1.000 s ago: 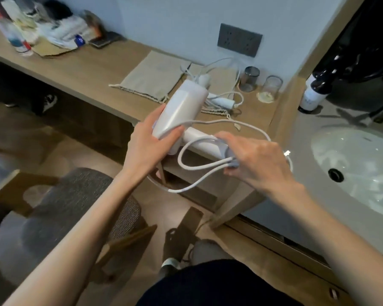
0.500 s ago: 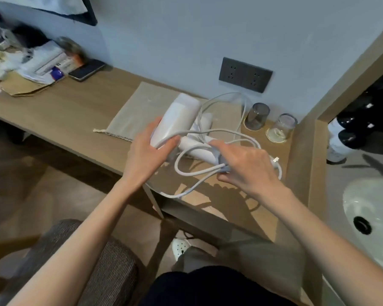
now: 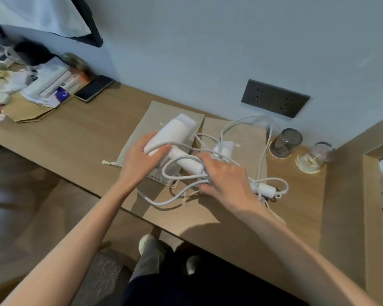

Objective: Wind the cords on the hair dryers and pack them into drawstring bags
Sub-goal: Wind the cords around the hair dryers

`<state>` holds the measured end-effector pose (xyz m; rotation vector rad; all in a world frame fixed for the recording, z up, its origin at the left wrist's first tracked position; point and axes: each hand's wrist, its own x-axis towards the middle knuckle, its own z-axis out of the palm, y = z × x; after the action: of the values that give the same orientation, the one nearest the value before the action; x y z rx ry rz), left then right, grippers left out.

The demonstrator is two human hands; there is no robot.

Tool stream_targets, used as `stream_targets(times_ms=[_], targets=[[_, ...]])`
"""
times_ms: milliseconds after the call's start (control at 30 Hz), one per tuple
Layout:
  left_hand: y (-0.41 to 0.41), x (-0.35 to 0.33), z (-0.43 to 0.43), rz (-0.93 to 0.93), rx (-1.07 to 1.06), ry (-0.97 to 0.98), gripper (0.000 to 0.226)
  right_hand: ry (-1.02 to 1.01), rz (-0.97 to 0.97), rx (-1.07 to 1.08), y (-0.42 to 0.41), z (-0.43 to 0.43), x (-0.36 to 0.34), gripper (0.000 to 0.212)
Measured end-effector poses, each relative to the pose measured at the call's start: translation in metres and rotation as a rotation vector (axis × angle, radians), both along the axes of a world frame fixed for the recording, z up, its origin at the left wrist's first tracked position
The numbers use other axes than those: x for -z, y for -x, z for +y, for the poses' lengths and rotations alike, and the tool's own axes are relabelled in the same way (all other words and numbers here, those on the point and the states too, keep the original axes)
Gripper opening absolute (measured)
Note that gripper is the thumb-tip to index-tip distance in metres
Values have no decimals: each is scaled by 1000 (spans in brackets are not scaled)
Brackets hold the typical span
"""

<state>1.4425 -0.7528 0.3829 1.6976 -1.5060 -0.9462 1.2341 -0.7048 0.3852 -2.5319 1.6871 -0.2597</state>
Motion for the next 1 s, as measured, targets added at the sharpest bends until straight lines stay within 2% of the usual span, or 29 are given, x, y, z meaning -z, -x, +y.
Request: stream_targets(times_ms=[233, 433, 600, 667, 733, 800, 900, 1000], targets=[[-57, 37, -76, -43, 107, -26, 38, -145, -59, 187, -63, -48, 26, 60], [-105, 59, -138, 20, 299, -16, 27, -50, 31, 274, -121, -91, 48, 61], [-130, 83, -175, 148, 499, -37, 34, -47, 5, 394, -152, -114, 69, 65], [-133, 97, -185, 155, 537, -38, 43, -57, -29, 445, -158, -118, 83, 66], [-134, 114, -193, 113, 550, -62, 70, -63, -31, 495, -161, -121, 94, 62], [-134, 136, -201, 58, 537, -96, 81, -48, -3, 525, -161, -124, 105, 58], [-132, 150, -205, 20, 533, -72, 64, -13, 16, 543, -157, -128, 121, 60], [-128, 159, -204, -64, 532, 90, 46, 62, 42, 536, -149, -135, 143, 66]])
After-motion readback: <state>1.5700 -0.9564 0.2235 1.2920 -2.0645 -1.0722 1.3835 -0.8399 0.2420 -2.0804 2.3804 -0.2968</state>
